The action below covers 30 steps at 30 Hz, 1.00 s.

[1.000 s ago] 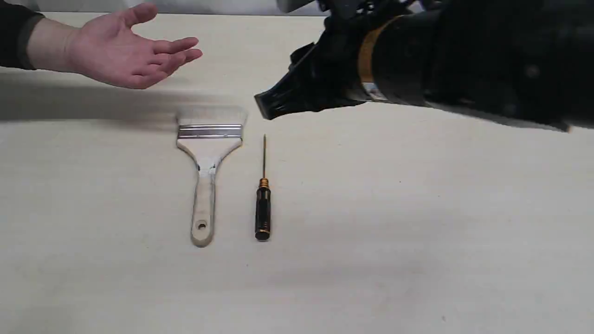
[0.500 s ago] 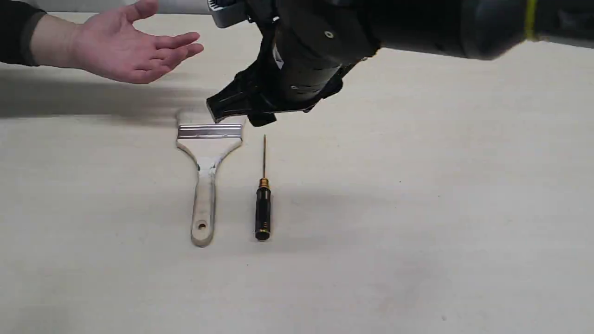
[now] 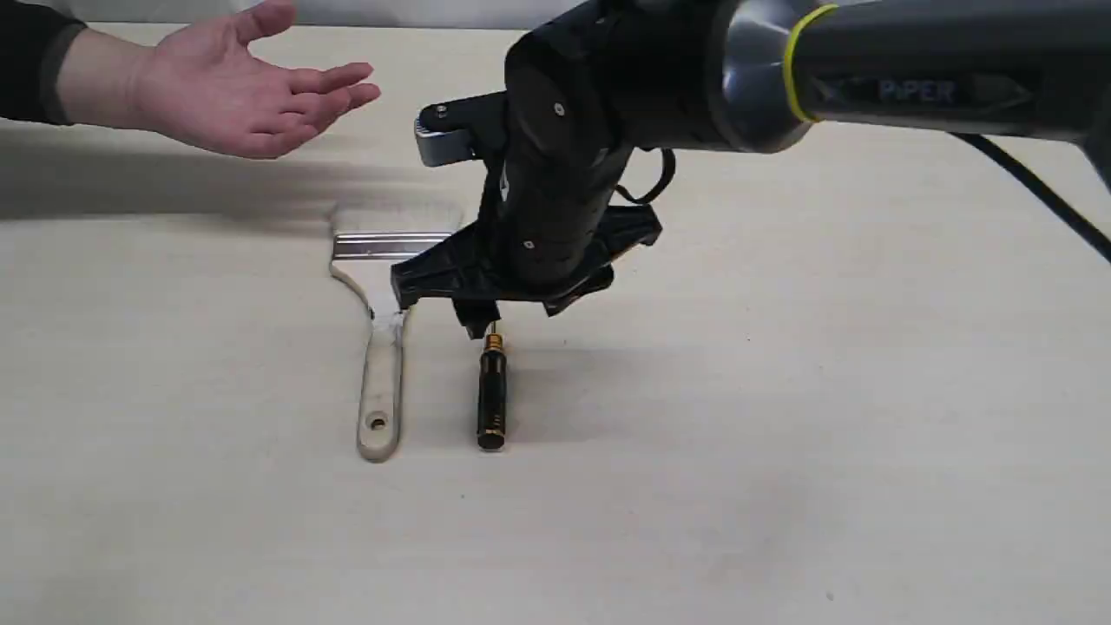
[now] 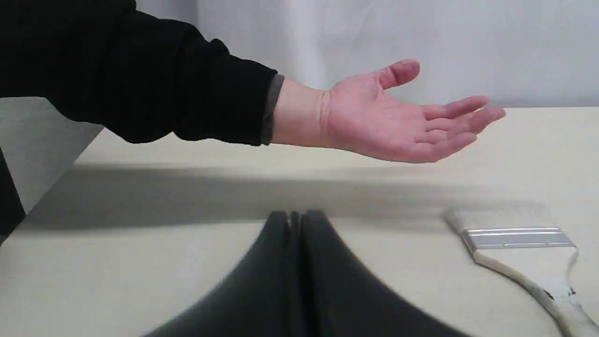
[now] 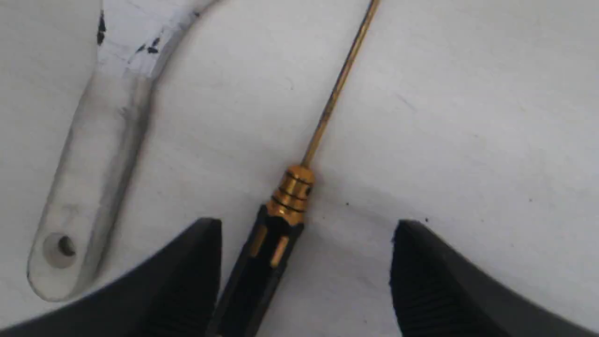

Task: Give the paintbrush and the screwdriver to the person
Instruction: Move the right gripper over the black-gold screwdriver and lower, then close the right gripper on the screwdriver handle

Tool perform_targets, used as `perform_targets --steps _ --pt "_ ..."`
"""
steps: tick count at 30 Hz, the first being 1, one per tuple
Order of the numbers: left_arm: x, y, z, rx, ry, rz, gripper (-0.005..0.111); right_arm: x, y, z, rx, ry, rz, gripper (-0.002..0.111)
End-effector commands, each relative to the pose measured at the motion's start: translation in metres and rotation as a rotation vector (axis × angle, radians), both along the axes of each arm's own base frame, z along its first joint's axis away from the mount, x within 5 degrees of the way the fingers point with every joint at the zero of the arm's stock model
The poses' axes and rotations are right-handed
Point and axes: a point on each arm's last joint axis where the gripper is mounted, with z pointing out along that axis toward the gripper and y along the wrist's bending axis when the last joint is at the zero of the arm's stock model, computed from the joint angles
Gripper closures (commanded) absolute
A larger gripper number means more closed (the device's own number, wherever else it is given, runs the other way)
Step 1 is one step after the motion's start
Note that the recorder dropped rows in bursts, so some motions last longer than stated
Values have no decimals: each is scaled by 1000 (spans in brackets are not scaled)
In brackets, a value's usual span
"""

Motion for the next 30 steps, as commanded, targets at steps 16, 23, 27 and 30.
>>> perform_targets --steps 16,23,27,30 --pt "0 -1 0 -5 -4 -8 107 0 6 -52 -40 111 24 62" --pt "0 -1 0 -5 -4 -8 107 -10 3 -53 -84 203 110 91" --pt "0 -1 0 -3 -6 -8 107 -10 2 -50 -93 193 196 104" --pt "0 -1 0 -3 -6 -8 107 -8 4 -41 -68 156 197 104"
